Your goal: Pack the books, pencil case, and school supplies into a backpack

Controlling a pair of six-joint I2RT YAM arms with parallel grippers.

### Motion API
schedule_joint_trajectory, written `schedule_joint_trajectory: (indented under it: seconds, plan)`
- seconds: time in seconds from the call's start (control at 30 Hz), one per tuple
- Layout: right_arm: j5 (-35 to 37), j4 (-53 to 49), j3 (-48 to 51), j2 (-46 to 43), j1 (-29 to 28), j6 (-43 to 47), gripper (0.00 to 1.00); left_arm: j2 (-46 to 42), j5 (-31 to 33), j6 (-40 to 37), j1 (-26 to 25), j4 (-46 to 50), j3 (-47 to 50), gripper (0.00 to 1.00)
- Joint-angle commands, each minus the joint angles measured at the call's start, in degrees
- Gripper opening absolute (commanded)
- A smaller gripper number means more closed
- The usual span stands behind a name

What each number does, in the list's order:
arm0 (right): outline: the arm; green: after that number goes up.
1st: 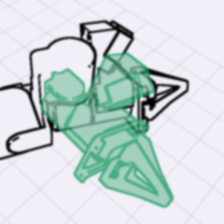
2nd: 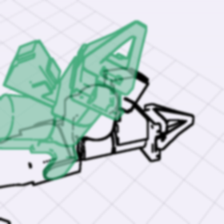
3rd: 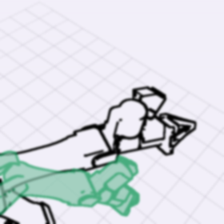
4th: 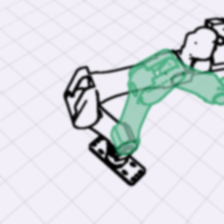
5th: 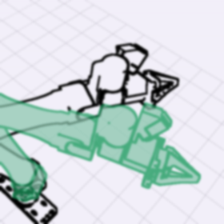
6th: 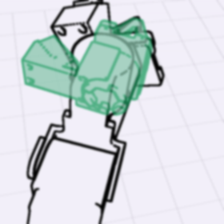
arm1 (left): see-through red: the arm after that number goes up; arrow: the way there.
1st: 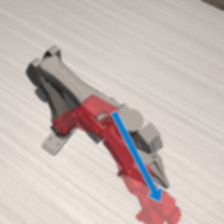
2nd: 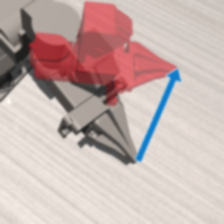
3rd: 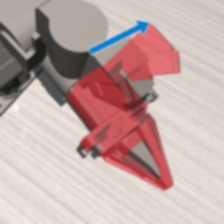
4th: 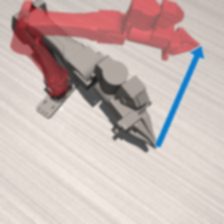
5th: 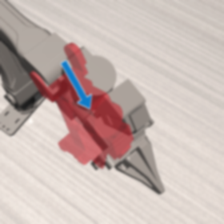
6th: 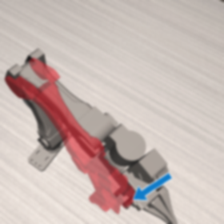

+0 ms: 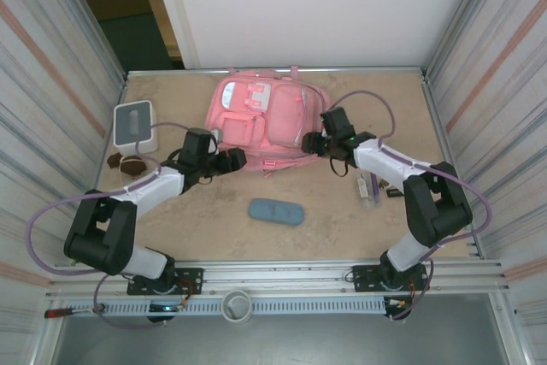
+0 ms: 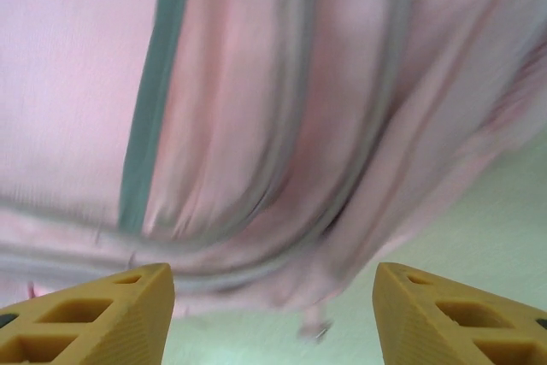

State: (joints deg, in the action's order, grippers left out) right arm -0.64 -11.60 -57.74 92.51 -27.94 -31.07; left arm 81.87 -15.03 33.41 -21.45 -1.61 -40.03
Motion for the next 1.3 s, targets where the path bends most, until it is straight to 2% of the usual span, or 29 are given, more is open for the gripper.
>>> schedule_joint_trajectory:
  seconds: [0.0, 0.27, 0.53, 0.8, 0.9, 1.07, 1.27]
  plan:
    - [-1.4, 3.1, 0.2, 1.7, -2.7, -1.2, 0.6, 0.5, -0.1, 4.6, -0.3, -3.8, 1.5, 0.76]
    - [-1.4, 3.4, -1.0, 5.3, -3.7, -2.2, 0.57, 7.6, -2.2, 7.3, -0.3, -9.4, 0.6, 0.75]
    - [-1.0, 2.6, -1.4, 5.7, -3.7, -2.1, 0.56, 13.6, -2.2, 8.2, -1.6, -13.8, -1.4, 0.68]
    - [-0.3, 2.1, 0.2, 2.0, -3.7, 0.3, 0.59, 17.0, -2.3, 9.2, -3.1, -18.0, -2.8, 0.49]
    - [-0.7, 3.1, 2.2, -0.9, -3.8, 0.6, 0.6, 16.0, -2.8, 9.2, -3.5, -18.7, -2.7, 0.35]
    - [-2.4, 8.1, 6.6, -4.5, -5.3, -4.0, 0.59, 12.9, -5.5, 9.0, -4.0, -19.7, -2.7, 0.17]
    - [1.4, 15.5, 11.2, -5.3, -10.0, -8.2, 0.59, 9.2, -7.9, 9.1, -4.1, -19.1, -3.4, 0.06]
